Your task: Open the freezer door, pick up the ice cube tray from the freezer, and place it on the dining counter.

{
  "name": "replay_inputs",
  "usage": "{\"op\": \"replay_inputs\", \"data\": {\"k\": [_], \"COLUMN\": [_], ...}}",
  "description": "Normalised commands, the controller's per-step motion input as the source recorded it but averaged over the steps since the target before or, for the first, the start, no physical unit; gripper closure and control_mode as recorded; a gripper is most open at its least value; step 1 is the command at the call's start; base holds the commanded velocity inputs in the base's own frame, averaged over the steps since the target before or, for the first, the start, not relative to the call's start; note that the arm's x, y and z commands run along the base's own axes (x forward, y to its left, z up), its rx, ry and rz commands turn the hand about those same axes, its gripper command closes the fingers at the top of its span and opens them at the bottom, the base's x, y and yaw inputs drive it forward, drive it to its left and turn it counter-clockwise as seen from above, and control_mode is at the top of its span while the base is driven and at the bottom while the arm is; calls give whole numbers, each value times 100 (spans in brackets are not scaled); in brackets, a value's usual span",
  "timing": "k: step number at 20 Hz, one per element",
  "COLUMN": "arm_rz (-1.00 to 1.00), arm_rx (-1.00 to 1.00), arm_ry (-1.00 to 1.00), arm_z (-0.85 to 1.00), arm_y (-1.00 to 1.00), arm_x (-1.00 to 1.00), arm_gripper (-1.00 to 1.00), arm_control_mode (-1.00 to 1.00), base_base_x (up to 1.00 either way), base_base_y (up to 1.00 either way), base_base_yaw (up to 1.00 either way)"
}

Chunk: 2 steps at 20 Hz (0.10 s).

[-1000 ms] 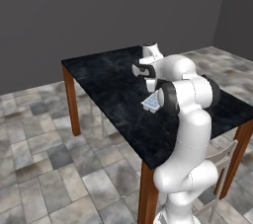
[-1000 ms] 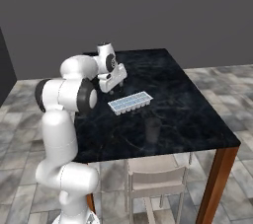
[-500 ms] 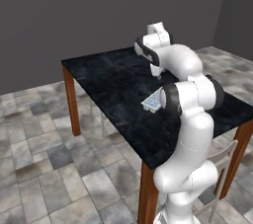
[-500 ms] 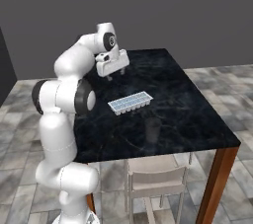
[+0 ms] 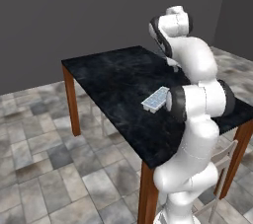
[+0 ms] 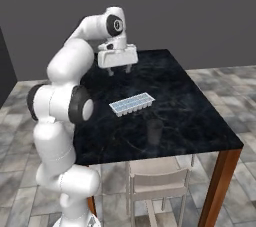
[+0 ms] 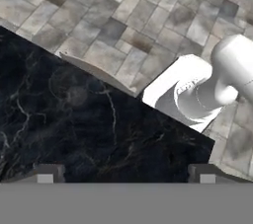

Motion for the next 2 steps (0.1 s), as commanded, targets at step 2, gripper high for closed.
{"op": "replay_inputs", "data": {"k": [2], "arm_rz": [-14], "arm_rx": [11], "arm_ry": [0], "arm_z": [20], "arm_y": [-22], "arm_x": [-100], "arm_gripper": [-100], "arm_control_mode": [-100], "base_base_x": [0], "base_base_y": [0], "base_base_yaw": [0]}}
